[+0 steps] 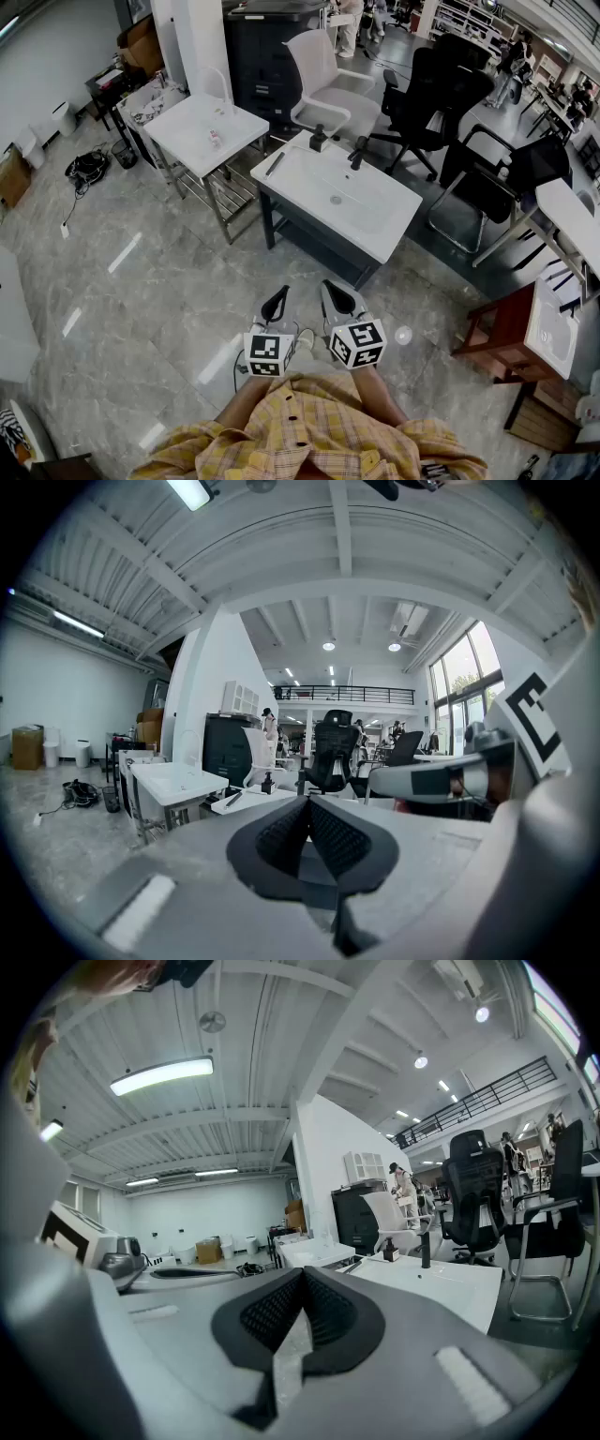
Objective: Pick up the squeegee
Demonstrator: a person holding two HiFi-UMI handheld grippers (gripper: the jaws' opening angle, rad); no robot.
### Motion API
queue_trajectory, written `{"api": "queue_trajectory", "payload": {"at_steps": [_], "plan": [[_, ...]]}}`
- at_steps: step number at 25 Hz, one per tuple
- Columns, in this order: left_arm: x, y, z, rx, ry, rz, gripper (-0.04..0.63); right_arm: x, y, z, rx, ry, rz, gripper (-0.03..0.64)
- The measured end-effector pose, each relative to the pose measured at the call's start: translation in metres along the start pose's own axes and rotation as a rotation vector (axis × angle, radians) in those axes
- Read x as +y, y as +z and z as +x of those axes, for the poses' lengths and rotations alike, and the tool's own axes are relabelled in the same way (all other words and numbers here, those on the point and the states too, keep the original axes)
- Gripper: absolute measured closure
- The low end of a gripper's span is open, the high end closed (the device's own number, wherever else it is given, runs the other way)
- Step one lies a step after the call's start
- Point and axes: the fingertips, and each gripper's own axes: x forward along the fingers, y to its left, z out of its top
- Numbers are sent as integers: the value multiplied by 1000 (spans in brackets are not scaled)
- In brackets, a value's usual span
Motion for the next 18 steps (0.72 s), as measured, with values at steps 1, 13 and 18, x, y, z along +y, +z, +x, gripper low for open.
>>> {"api": "queue_trajectory", "payload": {"at_steps": [1,13,18], "plan": [[2,-1,1,2,1,-3,595,0,-2,3,8,0,0,627],[26,-8,24,25,13,-27,595,-12,-3,39,3,-6,19,627],[41,-8,45,35,25,-30,595,-22,1,64,4,1,21,627]]}}
